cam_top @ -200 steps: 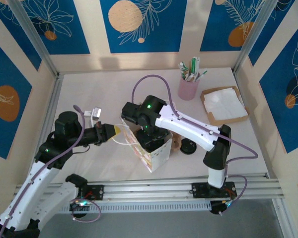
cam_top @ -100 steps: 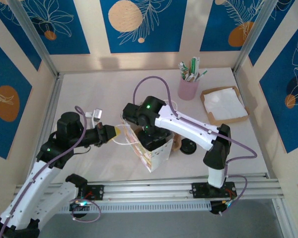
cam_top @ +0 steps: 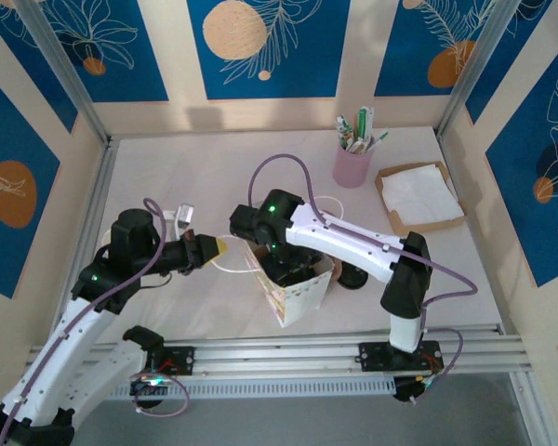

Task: Pack the takeout coffee

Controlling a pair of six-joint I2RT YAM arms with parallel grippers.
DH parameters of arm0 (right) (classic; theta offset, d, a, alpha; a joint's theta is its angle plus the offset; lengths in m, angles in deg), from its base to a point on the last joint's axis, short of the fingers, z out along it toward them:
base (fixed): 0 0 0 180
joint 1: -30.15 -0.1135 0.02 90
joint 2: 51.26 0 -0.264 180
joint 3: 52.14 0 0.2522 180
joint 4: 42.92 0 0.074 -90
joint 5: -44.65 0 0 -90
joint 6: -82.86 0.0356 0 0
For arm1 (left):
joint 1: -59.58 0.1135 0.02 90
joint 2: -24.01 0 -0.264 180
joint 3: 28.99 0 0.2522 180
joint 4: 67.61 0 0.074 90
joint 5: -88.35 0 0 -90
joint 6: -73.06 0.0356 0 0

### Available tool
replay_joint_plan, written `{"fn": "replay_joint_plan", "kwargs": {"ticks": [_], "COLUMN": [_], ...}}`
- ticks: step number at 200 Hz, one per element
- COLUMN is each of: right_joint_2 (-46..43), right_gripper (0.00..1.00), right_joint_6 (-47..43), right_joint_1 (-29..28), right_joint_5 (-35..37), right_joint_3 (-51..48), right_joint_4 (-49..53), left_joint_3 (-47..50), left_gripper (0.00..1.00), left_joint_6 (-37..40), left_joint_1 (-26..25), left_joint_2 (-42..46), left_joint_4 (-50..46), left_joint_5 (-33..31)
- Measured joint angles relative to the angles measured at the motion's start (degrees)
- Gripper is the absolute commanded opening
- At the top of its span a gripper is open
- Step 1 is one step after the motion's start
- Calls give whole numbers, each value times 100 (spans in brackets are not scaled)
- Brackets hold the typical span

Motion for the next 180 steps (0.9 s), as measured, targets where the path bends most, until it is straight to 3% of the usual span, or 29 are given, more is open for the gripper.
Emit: {"fn": "replay_joint_plan", "kwargs": {"ticks": [114, 180], "right_joint_2": [-133, -240], "right_gripper": [69, 68], "right_joint_6": [-66, -177], "right_joint_1": [236, 494], "right_joint_5": [-225, -345], "right_joint_3": [-210, -334], "right_joint_4": [-186, -542], "left_joint_3": [-2, -66], "left_gripper": [0, 7], "left_joint_6": [192, 354], "left_joint_1": [-9, -11], "left_joint_2": [0, -35], "left_joint_4": [-131, -177], "left_joint_5": [-297, -614]}}
